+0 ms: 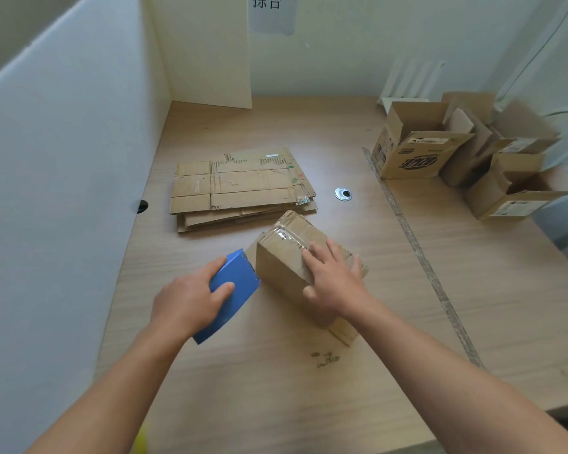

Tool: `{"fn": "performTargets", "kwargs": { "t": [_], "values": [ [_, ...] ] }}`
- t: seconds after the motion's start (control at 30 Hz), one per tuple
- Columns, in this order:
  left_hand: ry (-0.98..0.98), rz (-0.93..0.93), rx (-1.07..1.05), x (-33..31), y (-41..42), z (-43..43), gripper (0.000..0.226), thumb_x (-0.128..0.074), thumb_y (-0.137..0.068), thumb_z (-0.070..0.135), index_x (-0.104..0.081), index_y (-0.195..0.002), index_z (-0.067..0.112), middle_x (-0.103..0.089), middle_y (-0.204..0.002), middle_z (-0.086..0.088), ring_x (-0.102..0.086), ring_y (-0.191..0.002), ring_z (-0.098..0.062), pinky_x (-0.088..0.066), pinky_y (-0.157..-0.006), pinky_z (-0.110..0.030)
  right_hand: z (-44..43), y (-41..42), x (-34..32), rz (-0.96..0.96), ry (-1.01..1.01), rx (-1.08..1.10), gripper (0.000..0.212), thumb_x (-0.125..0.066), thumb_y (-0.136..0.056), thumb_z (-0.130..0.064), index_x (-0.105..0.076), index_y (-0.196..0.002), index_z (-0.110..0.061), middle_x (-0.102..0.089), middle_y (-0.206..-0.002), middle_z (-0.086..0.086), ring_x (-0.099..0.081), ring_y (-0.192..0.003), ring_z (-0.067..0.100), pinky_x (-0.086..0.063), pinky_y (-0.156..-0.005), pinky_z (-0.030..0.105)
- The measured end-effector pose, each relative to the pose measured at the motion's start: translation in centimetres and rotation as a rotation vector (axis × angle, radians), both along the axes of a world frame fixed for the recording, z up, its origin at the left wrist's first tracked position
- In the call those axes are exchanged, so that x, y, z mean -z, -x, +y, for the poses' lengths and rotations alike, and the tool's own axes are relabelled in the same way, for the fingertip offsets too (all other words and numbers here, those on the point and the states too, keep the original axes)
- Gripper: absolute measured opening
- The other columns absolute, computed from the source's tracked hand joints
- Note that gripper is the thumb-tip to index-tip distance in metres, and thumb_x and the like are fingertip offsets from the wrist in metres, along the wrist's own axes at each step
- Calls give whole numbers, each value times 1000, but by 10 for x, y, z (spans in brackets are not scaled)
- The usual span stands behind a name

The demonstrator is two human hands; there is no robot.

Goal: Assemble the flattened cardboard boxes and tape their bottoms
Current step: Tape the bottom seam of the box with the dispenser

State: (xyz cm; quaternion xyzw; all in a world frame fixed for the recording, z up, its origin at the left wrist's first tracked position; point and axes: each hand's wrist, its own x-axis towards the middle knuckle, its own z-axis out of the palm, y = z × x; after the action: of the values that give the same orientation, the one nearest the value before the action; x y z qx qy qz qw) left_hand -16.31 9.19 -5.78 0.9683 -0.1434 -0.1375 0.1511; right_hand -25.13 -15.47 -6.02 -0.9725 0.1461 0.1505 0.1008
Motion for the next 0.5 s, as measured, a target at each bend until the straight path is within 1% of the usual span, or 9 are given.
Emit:
{"fn": "performTargets", "kwargs": {
  "t": [0.07, 0.13, 0.2, 0.23, 0.27, 0.33, 0.4, 0.5],
  "values": [
    [41, 1, -18, -2, -6, 3, 53, -45, -93, 56, -32, -145, 53, -62, -104, 9, -55, -86, -19, -39, -60, -30, -13, 14, -2, 14, 51, -55, 77, -50, -86, -25, -19, -156, -31, 4, -166, -12, 18, -152, 21, 2, -115, 68],
    [85, -5, -40, -5, -10, 5, 53, -48, -92, 55, -35, -144, 53, -61, -103, 10, -55, -86, -19, -40, -60, -30, -21, 25, -5, 25, 81, -67, 72, -49, -86, -20, -24, -153, -33, -4, -166, -13, 10, -153, 21, -1, -118, 63],
    [115, -10, -59, -6, -11, 6, 52, -50, -92, 54, -37, -142, 54, -60, -98, 11, -56, -87, -19, -40, -59, -30, -20, 30, -7, -30, 99, -56, 60, -49, -87, -26, -34, -145, -28, -22, -161, -8, -10, -150, 20, -14, -119, 53],
    [122, -13, -61, -7, -11, 6, 52, -50, -91, 54, -38, -142, 55, -59, -97, 12, -56, -86, -19, -40, -59, -30, -16, 31, -7, -88, 113, -55, 54, -49, -88, -34, -38, -140, -26, -31, -157, -6, -20, -146, 21, -21, -115, 48],
    [127, -15, -61, -7, -10, 6, 52, -50, -91, 54, -38, -141, 55, -59, -96, 12, -57, -86, -19, -41, -59, -30, -9, 29, -6, -144, 120, -56, 54, -48, -88, -41, -39, -139, -24, -34, -153, -5, -26, -141, 22, -26, -111, 45],
    [135, -18, -55, -7, -7, 5, 51, -51, -91, 53, -39, -141, 55, -59, -97, 13, -57, -85, -18, -42, -59, -30, 8, 23, 0, -209, 102, -61, 65, -46, -91, -54, -29, -148, -26, -31, -154, -4, -28, -137, 25, -30, -107, 44],
    [136, -19, -44, -6, -4, 4, 51, -51, -92, 53, -38, -142, 54, -59, -96, 14, -57, -84, -17, -41, -58, -29, 26, 17, 10, -209, 93, -48, 74, -42, -93, -62, -18, -154, -29, -25, -156, -4, -26, -138, 27, -28, -107, 47],
    [133, -16, -40, -5, -2, 7, 51, -50, -92, 52, -38, -142, 54, -59, -97, 14, -58, -84, -17, -43, -59, -29, 41, 14, 23, -179, 94, 9, 77, -40, -94, -67, -16, -156, -28, -17, -160, -1, -18, -142, 29, -20, -112, 51]
  ]
}}
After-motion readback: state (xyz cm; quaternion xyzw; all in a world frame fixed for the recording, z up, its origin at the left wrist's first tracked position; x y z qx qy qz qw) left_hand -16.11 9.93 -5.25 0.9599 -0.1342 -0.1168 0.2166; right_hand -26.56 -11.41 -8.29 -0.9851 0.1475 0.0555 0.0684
